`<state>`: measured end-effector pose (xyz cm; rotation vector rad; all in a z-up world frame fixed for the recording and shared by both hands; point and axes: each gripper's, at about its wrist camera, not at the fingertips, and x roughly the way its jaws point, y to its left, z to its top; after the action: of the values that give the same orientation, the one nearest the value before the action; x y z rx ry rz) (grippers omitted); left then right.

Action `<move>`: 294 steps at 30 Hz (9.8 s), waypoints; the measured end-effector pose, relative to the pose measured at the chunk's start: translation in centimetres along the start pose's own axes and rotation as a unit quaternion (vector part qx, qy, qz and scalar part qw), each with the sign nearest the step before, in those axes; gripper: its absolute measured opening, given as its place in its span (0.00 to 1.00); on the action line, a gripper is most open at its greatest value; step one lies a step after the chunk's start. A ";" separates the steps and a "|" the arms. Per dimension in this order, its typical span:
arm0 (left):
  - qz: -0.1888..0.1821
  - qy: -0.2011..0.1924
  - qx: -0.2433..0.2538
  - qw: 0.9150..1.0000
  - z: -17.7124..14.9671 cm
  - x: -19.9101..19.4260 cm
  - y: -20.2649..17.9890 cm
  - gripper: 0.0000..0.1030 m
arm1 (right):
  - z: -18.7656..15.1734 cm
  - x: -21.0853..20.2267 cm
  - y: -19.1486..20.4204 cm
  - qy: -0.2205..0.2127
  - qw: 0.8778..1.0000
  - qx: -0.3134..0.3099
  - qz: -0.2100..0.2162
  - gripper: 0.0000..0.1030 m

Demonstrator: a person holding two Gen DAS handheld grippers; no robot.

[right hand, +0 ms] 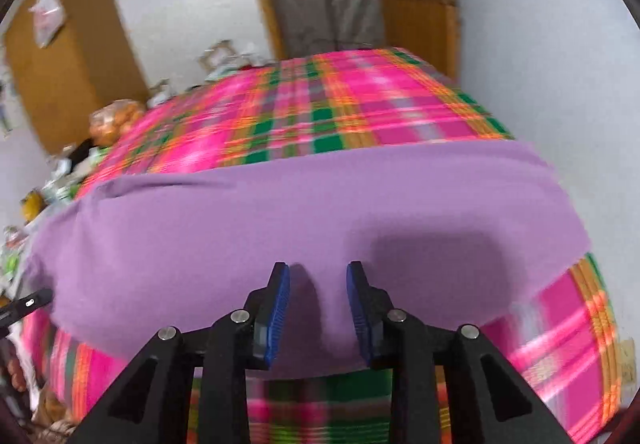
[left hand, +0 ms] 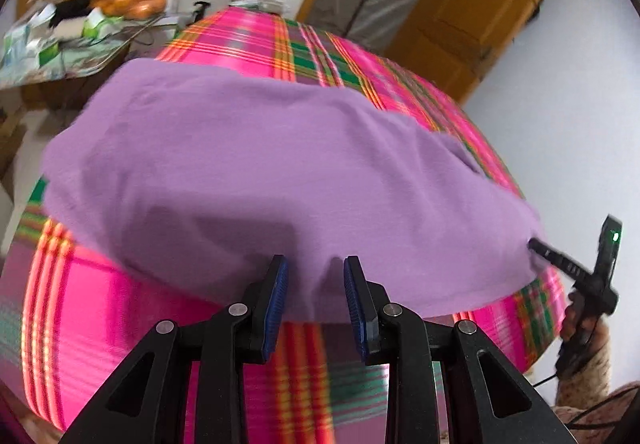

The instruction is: Fold clothes

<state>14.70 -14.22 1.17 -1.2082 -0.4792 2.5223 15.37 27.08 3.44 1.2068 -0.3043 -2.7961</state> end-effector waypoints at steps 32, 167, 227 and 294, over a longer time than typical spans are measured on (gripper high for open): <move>0.057 -0.109 -0.100 0.987 8.2 -4.1 7.8 0.28 | 4.2 4.9 14.3 0.104 0.944 -0.194 0.247 0.35; 0.003 0.035 -0.023 0.999 12.6 9.7 1.1 0.29 | 14.0 14.5 10.5 0.146 0.938 -0.178 0.258 0.22; -0.004 0.032 -0.039 0.999 13.1 10.0 2.3 0.29 | 16.6 20.0 9.2 0.167 0.949 0.002 0.269 0.07; -0.024 0.065 0.039 0.997 12.4 14.2 -5.0 0.29 | 9.8 5.1 1.5 0.108 0.940 -0.182 0.269 0.05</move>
<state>-3.00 -6.03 0.84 -1.3053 -0.3700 2.3810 4.77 26.35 6.69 1.1179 -0.0733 -2.1136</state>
